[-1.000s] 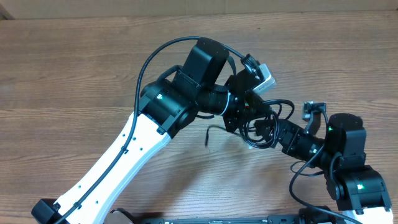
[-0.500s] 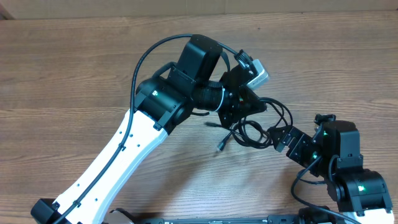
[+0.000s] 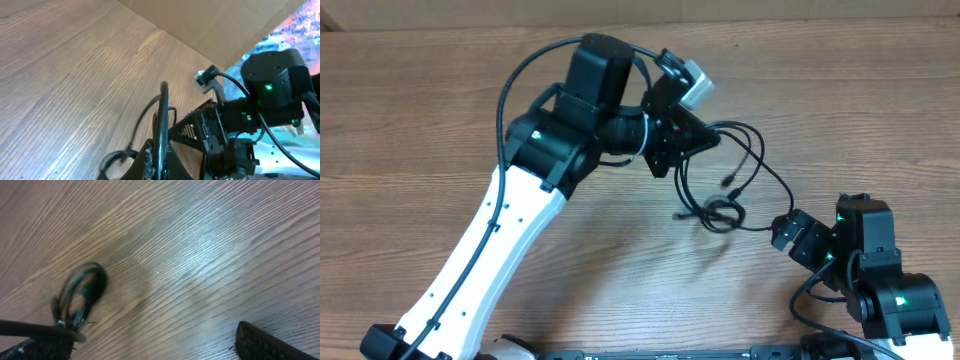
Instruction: Untangle cables
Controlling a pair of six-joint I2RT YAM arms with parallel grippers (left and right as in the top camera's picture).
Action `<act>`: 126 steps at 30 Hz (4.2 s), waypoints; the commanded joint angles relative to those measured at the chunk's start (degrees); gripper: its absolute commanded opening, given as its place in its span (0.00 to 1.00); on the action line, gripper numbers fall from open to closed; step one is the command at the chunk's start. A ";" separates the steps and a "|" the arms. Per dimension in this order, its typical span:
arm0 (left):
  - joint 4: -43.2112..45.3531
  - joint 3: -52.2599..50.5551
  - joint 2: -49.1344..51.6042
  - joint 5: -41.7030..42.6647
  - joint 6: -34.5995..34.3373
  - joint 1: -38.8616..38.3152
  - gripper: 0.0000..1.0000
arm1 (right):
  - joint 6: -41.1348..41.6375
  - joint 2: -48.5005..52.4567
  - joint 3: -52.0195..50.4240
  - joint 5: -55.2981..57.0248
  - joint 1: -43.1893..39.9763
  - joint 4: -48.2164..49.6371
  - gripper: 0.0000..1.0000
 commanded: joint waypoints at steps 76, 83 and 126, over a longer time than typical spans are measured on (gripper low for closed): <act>35.06 1.31 -2.16 -11.65 -52.46 1.79 0.04 | 26.27 18.45 0.17 -38.80 -0.13 28.72 1.00; 39.23 1.31 -2.16 -11.45 -60.22 3.32 0.04 | 51.65 18.45 0.17 -39.01 -0.11 37.75 1.00; 7.56 1.31 -2.16 -8.37 -39.15 10.56 1.00 | 53.81 21.14 0.17 -31.61 0.31 43.45 0.04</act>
